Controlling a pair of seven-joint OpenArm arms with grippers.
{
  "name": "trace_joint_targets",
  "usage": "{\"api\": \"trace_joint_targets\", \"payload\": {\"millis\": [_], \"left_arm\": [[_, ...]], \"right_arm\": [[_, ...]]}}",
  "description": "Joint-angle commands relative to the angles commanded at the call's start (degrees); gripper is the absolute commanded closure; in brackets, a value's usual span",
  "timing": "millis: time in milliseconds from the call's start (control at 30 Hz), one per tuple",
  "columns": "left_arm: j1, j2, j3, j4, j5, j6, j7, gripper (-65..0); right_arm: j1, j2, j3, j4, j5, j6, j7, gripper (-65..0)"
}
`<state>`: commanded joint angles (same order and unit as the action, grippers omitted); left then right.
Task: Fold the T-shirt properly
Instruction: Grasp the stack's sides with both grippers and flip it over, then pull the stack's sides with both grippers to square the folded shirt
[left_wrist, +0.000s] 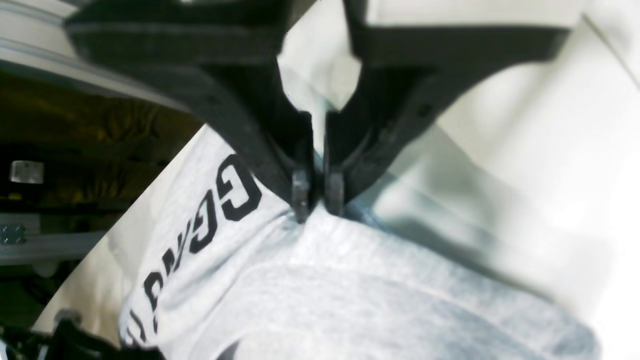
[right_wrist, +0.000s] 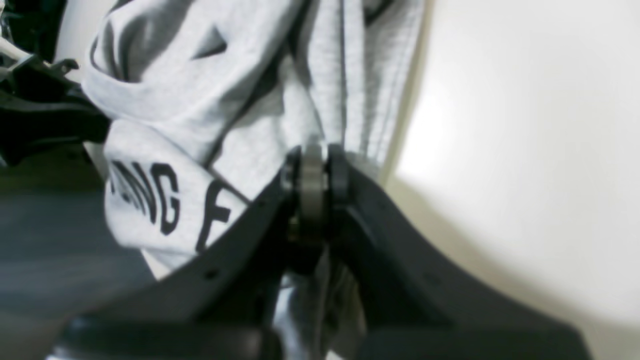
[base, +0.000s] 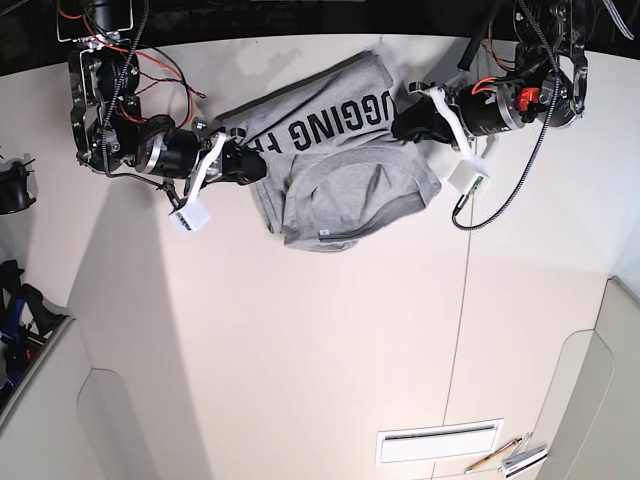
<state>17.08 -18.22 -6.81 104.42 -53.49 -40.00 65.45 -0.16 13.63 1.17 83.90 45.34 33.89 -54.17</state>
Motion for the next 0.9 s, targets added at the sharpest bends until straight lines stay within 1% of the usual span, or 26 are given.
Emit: {"api": "trace_joint_targets", "payload": {"millis": [33, 67, 167, 267, 400, 500, 533, 567, 633, 667, 700, 733, 767, 800, 900], "left_arm": [[-0.7, 0.0, 0.0, 0.0, -0.3, 0.0, 0.4, -1.8], [-1.4, 0.0, 0.0, 0.0, -0.5, 0.0, 0.9, -1.8], [-3.2, 0.0, 0.0, 0.0, -0.5, 0.0, 1.0, -1.8], [-4.7, 0.0, 0.0, 0.0, -0.4, 0.0, 1.0, -1.8], [-4.8, 0.0, 0.0, 0.0, -0.5, 0.0, 1.0, -1.8], [-4.8, 0.0, 0.0, 0.0, -1.1, 0.0, 1.3, -2.4], [-4.8, 0.0, 0.0, 0.0, -2.1, 0.0, 2.4, -4.9], [-4.8, 0.0, 0.0, 0.0, -3.5, 0.0, 3.8, -8.8], [-4.7, 0.0, 0.0, 0.0, -5.6, 0.0, 5.6, -18.3], [-4.7, 0.0, 0.0, 0.0, -6.3, 0.0, 5.7, -22.1], [-4.7, 0.0, 0.0, 0.0, -7.4, 0.0, 6.1, -24.2], [-4.7, -0.1, 0.0, 0.0, -9.0, 0.0, 6.7, -24.2], [-4.7, -0.1, 0.0, 0.0, -10.5, 0.0, 7.3, -24.2], [-4.7, -0.1, 0.0, 0.0, -12.1, 0.0, 8.2, -24.2], [-4.7, -0.1, -0.8, 0.2, -17.3, 0.0, 12.0, -24.2]], "right_arm": [[-0.4, 0.0, 0.0, 0.1, 0.5, 0.04, -0.1, 0.0], [-0.9, 0.0, 0.0, 0.3, 0.7, 0.44, -0.2, 0.0], [-2.7, 0.0, 0.0, 1.5, 0.8, 0.42, -0.3, 0.0], [-4.9, -0.3, 0.0, 4.9, 0.7, 0.42, -0.4, 0.0], [-8.0, -0.3, 0.0, 9.8, 0.5, 0.42, -0.3, 0.0], [-8.3, -0.3, 0.0, 10.5, 0.3, 0.39, -0.3, 0.0], [-8.3, -0.3, 0.0, 10.5, 0.3, 0.39, -0.3, 0.0], [-8.3, -0.3, 0.0, 10.5, 0.3, 0.39, -0.3, 0.0], [-8.3, -0.3, 0.0, 10.5, 0.3, 0.39, -0.3, 0.0], [-8.3, -0.3, 0.0, 10.5, 0.3, 0.39, -0.3, -1.5], [-8.3, -0.3, 0.0, 10.5, 0.5, 0.37, -0.3, -8.6], [-8.3, -0.3, 0.0, 10.5, 0.8, 0.37, -0.3, -15.1], [-8.3, -0.3, 0.1, 10.6, 0.7, 0.39, -0.4, -19.6], [-8.3, -0.3, 0.4, 10.8, 0.7, 0.39, -0.4, -21.3], [-8.3, -0.3, 3.1, 12.9, 0.8, 0.39, -0.5, -21.3]]}}
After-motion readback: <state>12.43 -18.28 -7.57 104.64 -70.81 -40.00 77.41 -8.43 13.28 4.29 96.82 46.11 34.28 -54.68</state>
